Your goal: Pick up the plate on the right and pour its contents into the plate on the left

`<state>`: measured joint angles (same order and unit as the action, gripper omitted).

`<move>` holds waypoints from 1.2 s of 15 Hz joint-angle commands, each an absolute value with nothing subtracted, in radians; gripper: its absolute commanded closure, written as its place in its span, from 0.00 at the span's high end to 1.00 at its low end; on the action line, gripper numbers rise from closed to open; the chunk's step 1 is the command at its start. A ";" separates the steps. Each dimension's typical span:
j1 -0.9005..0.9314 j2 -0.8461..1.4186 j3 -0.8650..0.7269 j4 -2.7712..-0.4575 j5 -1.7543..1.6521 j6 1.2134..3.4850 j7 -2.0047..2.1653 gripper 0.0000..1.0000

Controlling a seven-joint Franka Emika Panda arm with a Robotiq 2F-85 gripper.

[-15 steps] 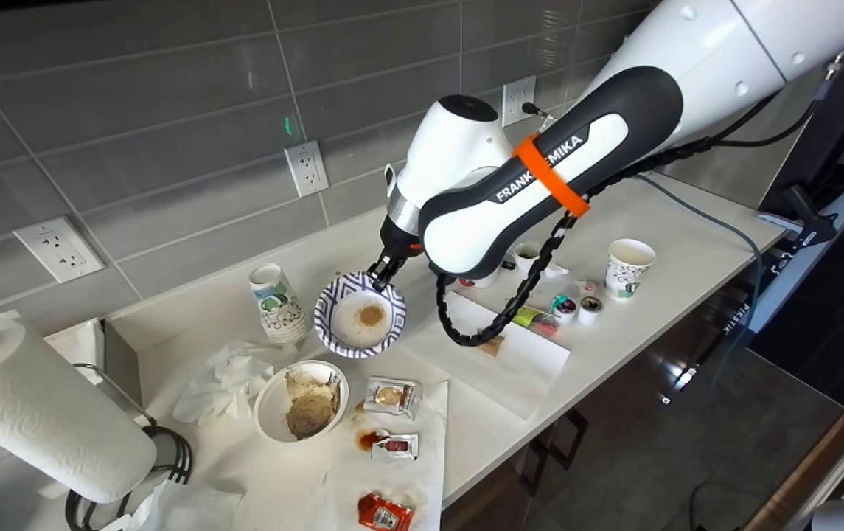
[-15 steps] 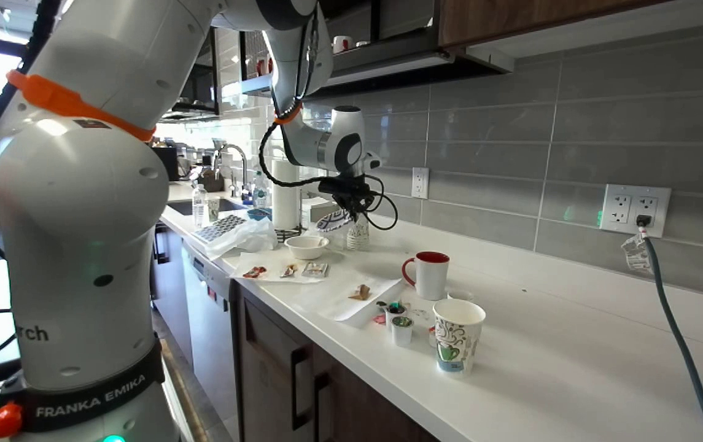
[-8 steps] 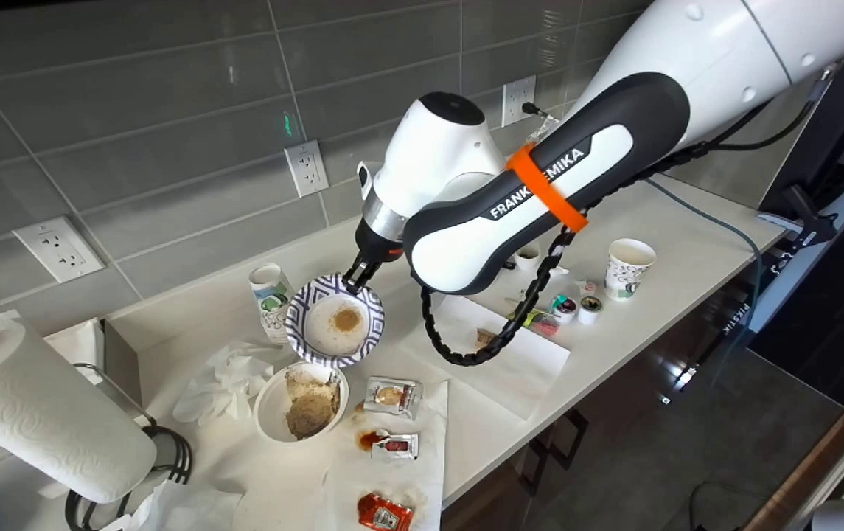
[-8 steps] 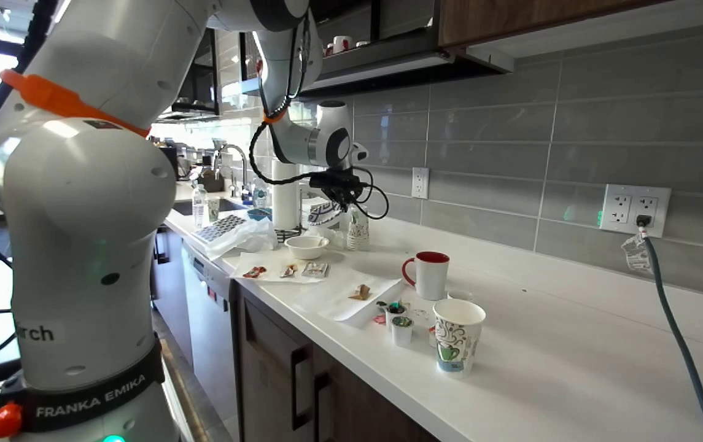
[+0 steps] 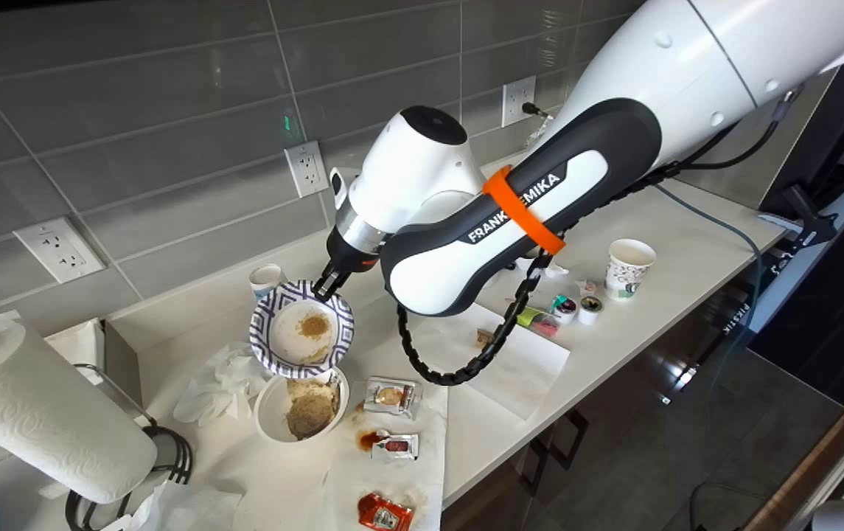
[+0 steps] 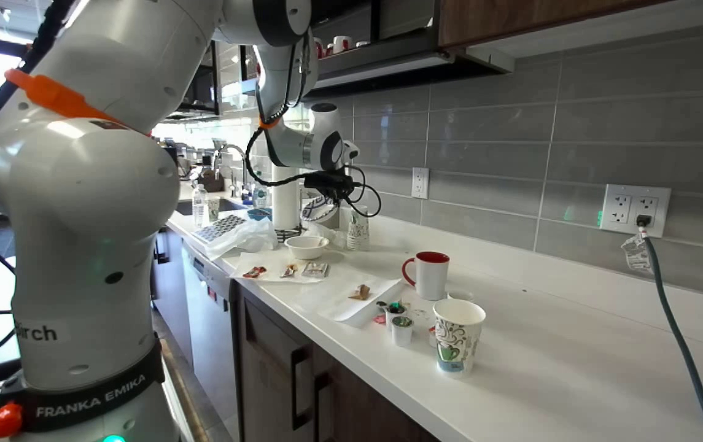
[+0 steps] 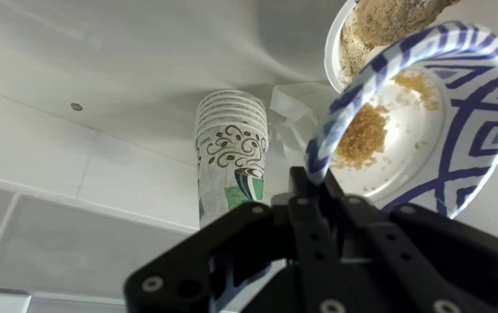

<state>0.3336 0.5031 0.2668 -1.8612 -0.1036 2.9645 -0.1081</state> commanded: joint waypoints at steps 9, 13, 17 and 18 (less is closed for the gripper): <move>0.370 0.667 0.275 -1.719 -0.160 3.169 -0.157 0.02; 0.367 0.657 0.277 -1.730 -0.159 3.161 -0.153 0.08; 0.367 0.668 0.283 -1.719 -0.162 3.163 -0.158 0.08; 0.367 0.668 0.283 -1.719 -0.162 3.163 -0.158 0.08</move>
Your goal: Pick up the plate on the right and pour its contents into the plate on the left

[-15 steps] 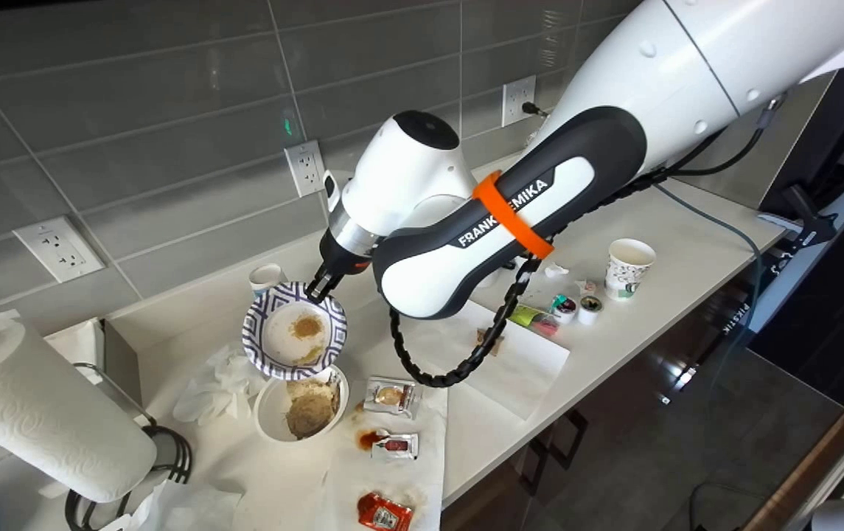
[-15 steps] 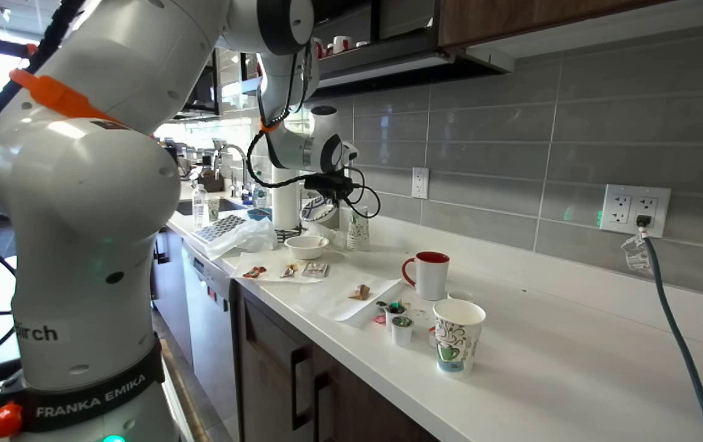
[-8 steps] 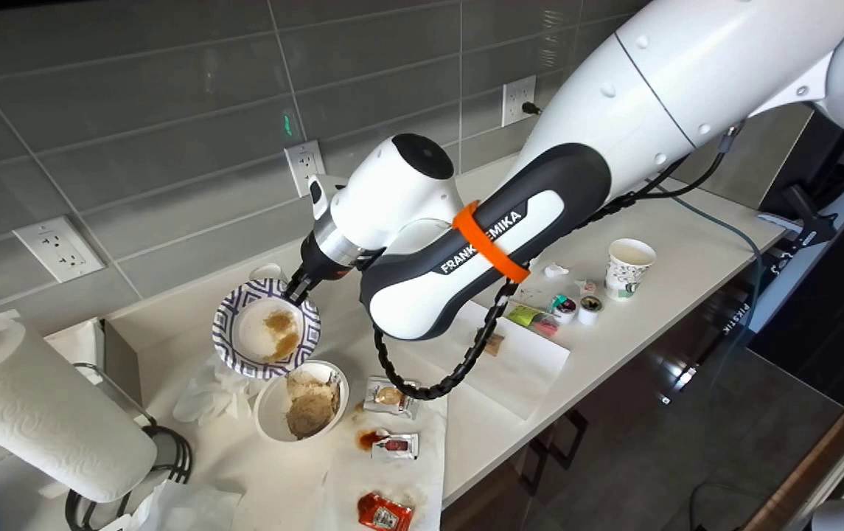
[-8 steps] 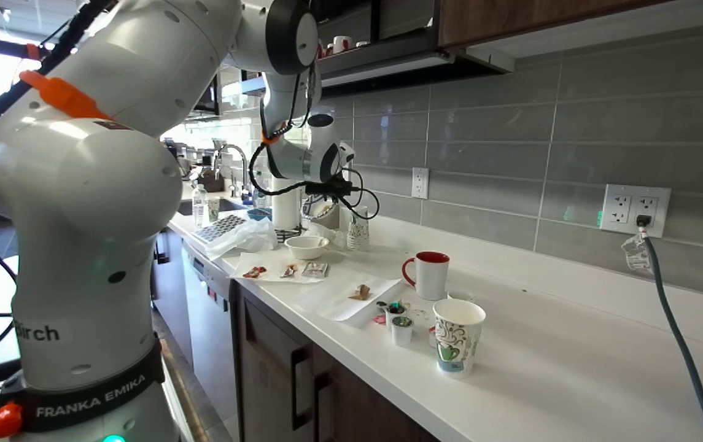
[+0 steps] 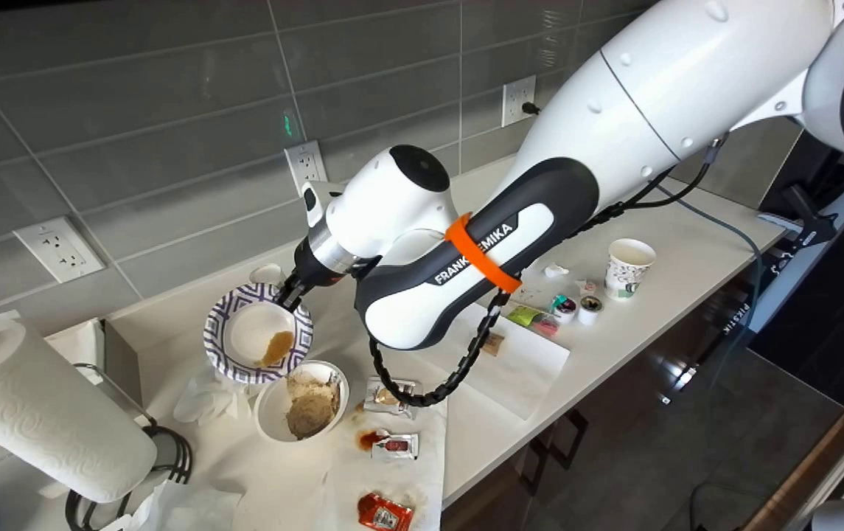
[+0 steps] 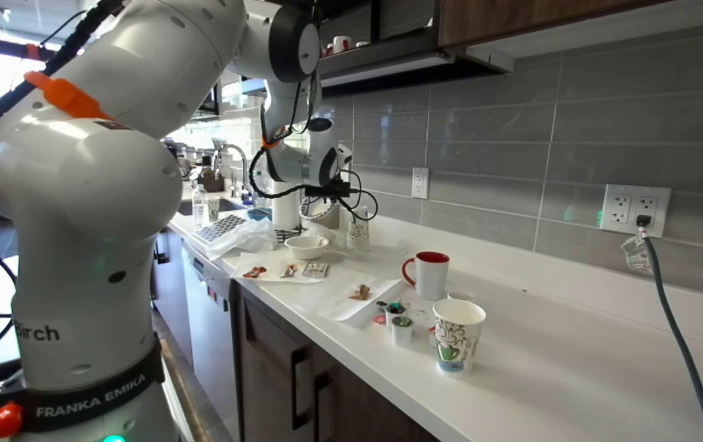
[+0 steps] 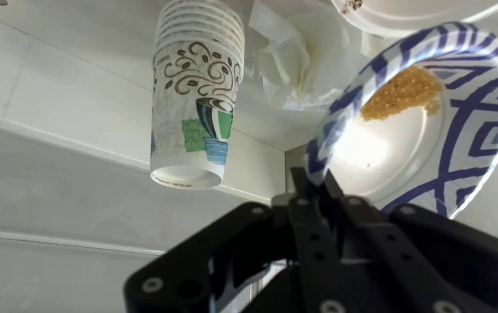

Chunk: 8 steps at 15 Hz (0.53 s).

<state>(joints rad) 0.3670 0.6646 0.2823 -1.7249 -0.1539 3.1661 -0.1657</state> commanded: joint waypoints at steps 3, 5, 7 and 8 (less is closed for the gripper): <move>0.382 0.670 0.260 -1.725 -0.181 3.220 -0.171 0.02; 0.380 0.677 0.263 -1.725 -0.199 3.263 -0.187 0.02; 0.377 0.681 0.264 -1.729 -0.214 3.308 -0.197 0.02; 0.380 0.681 0.259 -1.733 -0.219 3.325 -0.198 0.02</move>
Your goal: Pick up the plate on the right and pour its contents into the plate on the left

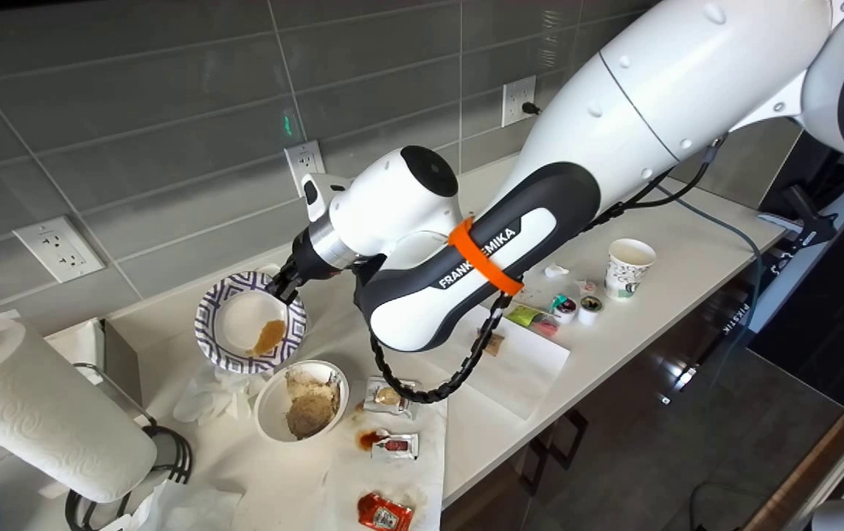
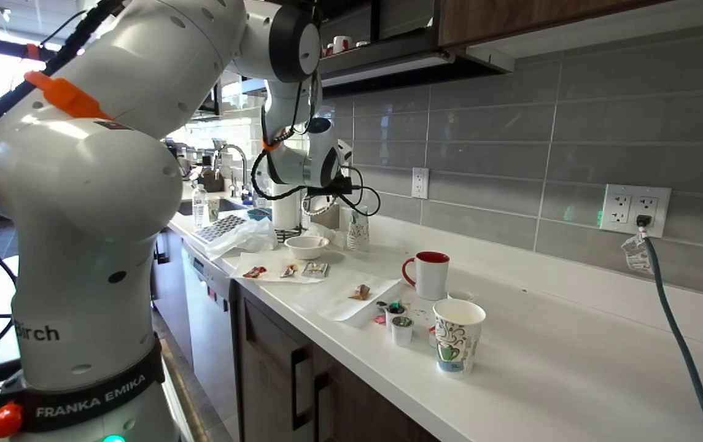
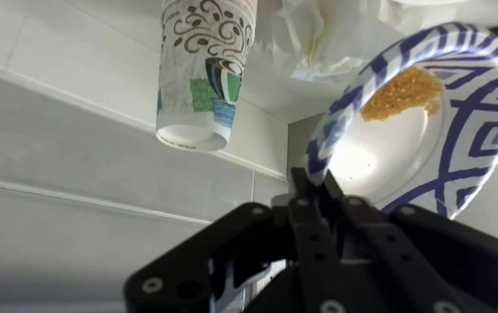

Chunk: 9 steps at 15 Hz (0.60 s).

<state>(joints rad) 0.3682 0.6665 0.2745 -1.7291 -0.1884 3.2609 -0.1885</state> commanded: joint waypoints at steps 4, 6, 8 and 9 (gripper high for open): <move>0.379 0.694 0.259 -1.740 -0.249 3.408 -0.216 0.02; 0.383 0.695 0.250 -1.752 -0.257 3.459 -0.222 0.02; 0.383 0.697 0.244 -1.765 -0.269 3.509 -0.228 0.02; 0.378 0.700 0.248 -1.769 -0.281 3.529 -0.229 0.02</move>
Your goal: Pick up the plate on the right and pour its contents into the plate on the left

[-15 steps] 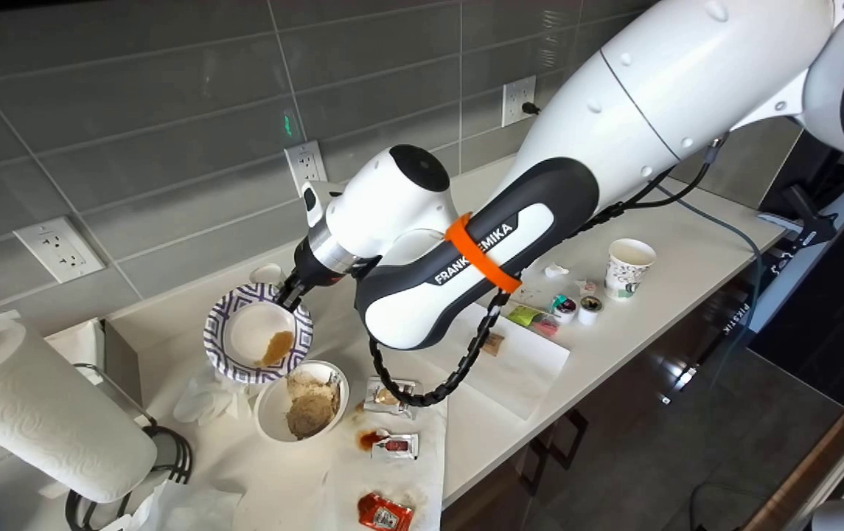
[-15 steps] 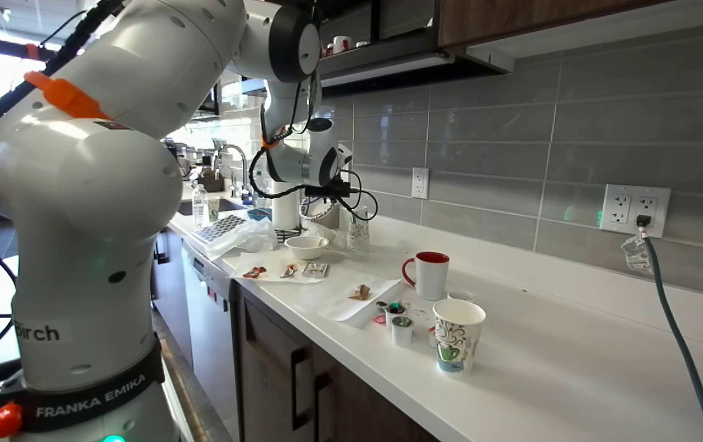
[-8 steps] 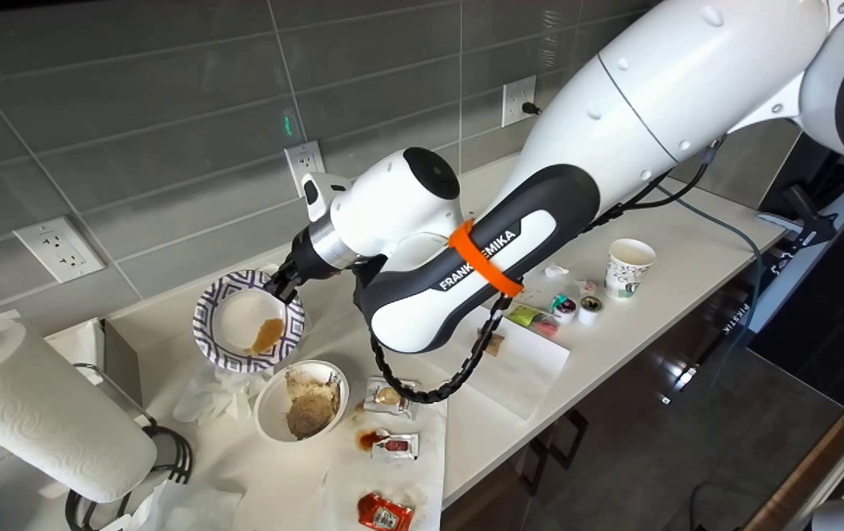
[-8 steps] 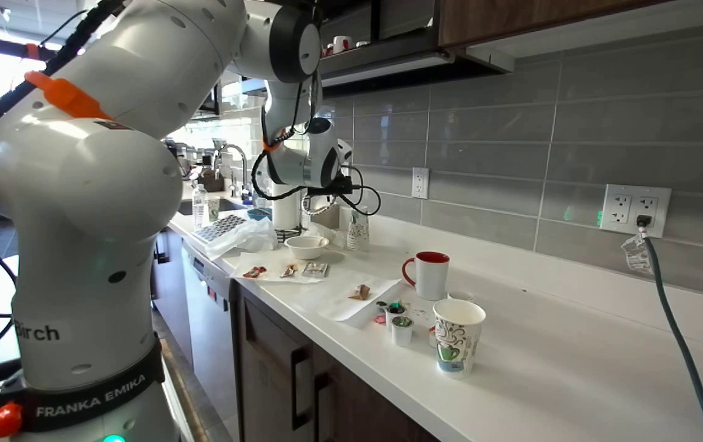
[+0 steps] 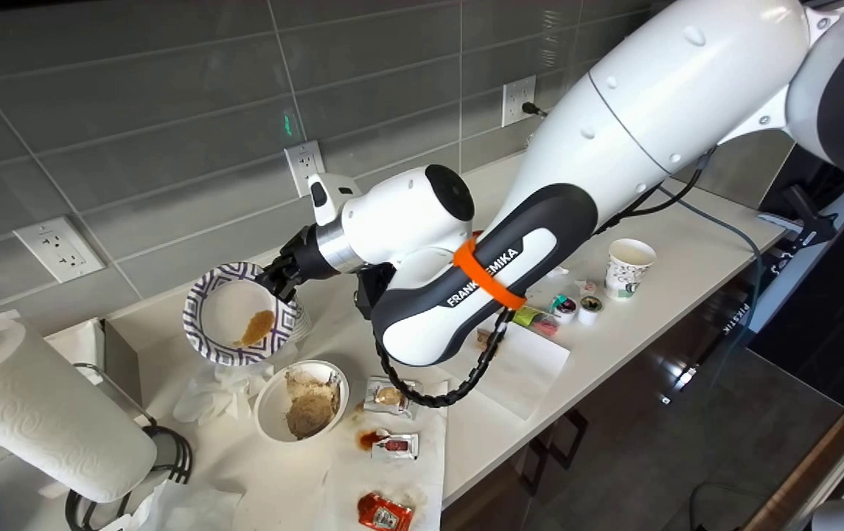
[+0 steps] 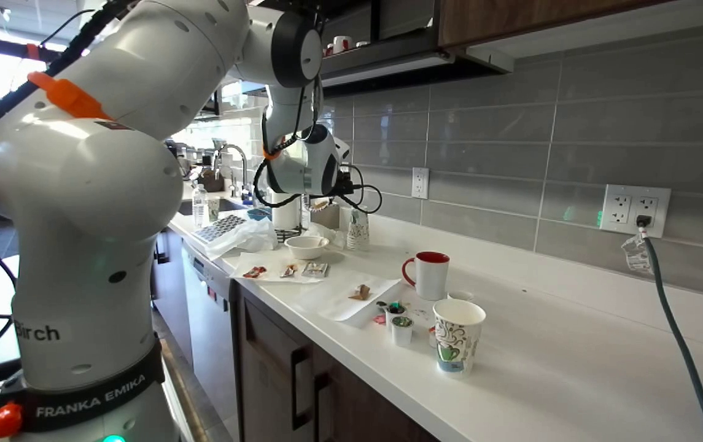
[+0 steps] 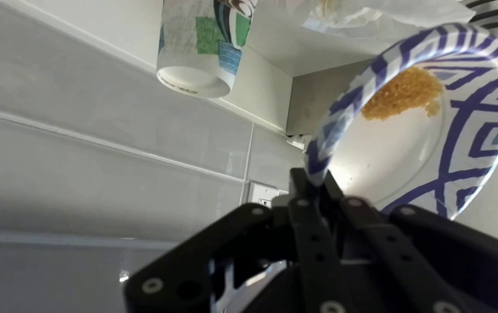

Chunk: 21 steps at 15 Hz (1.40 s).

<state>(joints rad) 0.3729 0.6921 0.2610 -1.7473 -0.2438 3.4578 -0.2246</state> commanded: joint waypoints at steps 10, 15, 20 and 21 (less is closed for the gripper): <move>0.387 0.698 0.218 -1.823 -0.332 3.686 -0.266 0.02; 0.384 0.701 0.212 -1.839 -0.354 3.767 -0.274 0.02; 0.381 0.703 0.213 -1.852 -0.378 3.818 -0.273 0.02; 0.383 0.701 0.209 -1.856 -0.377 3.831 -0.277 0.02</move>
